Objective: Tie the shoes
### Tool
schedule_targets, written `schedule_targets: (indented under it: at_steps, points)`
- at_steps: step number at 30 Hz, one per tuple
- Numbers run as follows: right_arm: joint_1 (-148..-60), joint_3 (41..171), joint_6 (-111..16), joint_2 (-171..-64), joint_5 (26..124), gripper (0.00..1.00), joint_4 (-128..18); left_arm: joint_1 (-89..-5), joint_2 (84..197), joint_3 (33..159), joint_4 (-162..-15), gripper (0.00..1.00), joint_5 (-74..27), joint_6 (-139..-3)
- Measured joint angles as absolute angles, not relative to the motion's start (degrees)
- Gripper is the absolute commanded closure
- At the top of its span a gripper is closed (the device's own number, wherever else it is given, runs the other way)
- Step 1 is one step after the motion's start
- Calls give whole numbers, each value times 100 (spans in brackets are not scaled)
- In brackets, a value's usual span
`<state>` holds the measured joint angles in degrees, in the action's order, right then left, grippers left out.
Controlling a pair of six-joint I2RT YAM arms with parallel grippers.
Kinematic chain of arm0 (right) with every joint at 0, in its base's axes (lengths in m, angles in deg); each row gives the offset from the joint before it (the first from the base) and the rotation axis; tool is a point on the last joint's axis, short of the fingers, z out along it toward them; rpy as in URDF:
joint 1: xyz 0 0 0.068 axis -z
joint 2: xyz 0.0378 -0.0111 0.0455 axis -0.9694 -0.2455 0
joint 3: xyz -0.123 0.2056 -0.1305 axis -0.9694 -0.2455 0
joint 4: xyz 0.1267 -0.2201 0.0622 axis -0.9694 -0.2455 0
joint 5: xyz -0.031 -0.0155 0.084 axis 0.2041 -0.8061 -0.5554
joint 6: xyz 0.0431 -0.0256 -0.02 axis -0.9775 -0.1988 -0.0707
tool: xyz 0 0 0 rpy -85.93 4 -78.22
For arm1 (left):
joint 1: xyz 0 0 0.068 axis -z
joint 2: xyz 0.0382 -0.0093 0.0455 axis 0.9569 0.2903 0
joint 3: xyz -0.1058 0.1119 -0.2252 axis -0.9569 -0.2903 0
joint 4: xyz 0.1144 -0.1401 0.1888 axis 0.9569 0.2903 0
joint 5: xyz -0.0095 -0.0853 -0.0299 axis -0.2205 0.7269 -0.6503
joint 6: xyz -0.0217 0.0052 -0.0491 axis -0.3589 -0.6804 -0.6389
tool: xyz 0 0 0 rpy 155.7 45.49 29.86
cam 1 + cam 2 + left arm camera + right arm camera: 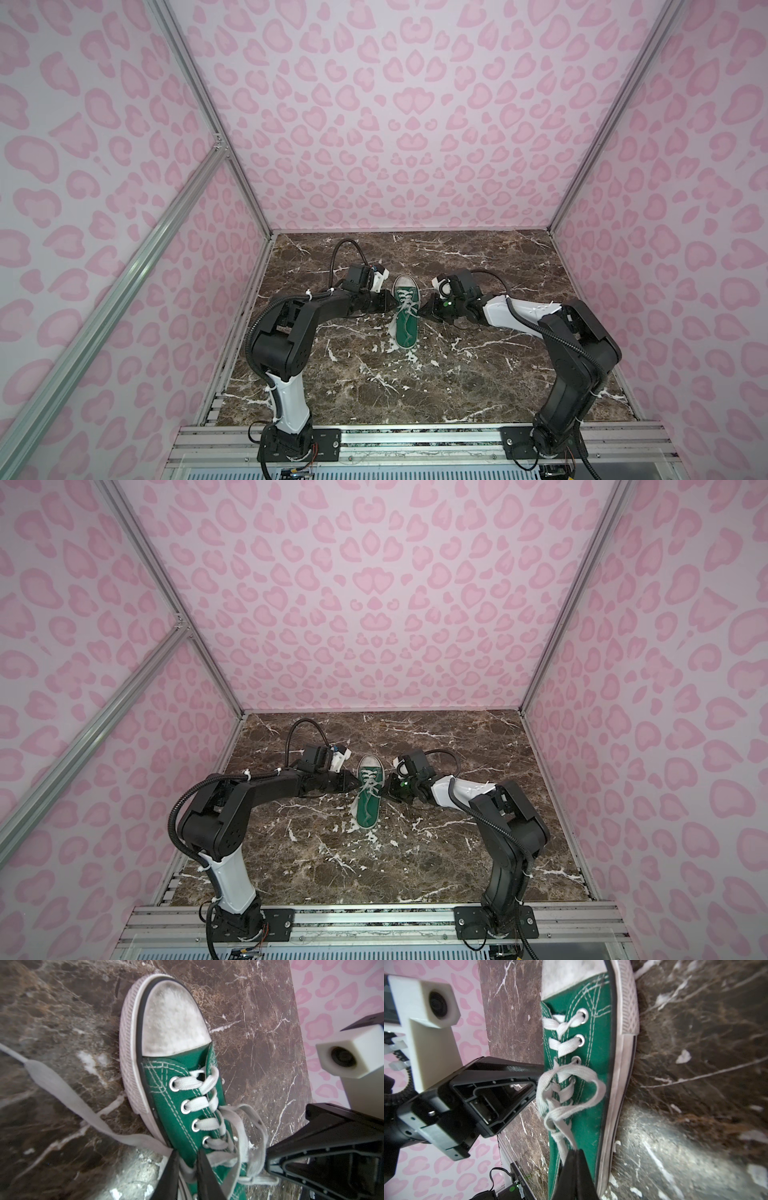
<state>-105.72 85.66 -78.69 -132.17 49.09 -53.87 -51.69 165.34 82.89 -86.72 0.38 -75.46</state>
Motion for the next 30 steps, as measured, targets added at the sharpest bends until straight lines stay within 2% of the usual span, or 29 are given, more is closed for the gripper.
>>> schedule_targets:
  at_steps: [5,13,30]
  points:
    - [-10566,8566,-7867,-13217,4907,96,-5385,-5169,16371,8287,-8629,84,-15,-7508]
    - [-10555,8563,-7875,-13247,4883,96,-5339,-5137,16113,8269,-8423,92,-21,-7449]
    - [-10540,8187,-8387,-13247,4715,96,-4493,-4557,16021,8357,-8163,93,-83,-7467]
